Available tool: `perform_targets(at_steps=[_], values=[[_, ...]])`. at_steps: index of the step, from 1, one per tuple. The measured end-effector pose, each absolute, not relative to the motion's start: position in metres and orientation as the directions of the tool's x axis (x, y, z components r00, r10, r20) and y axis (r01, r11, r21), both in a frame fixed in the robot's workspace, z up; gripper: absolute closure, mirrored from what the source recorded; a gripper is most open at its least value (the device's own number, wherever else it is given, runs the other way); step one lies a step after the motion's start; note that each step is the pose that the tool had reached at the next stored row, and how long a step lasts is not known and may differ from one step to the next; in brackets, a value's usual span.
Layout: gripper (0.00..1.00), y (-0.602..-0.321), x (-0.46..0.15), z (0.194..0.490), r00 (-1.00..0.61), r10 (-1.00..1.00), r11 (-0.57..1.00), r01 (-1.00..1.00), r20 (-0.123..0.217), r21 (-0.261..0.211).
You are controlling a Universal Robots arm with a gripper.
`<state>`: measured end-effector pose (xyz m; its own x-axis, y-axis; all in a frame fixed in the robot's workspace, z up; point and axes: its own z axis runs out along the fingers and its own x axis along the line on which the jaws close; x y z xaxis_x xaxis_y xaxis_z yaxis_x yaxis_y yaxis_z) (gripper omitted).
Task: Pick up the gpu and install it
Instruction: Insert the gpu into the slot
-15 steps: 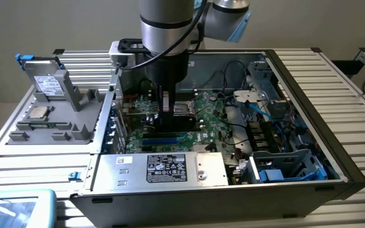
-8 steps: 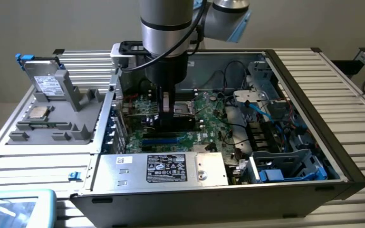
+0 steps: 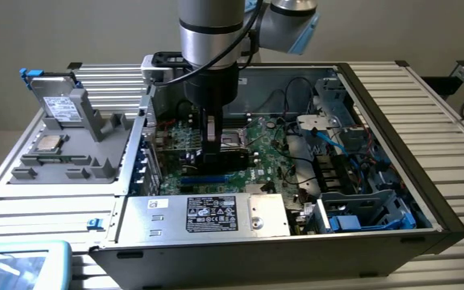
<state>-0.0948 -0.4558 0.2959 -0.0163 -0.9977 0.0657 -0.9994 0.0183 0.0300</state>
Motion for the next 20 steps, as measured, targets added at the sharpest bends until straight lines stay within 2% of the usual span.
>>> perform_targets(at_steps=[20], values=[[0.72,-0.448,-0.1,0.277,-0.035,-0.997,0.037,-0.999,0.076,0.03]])
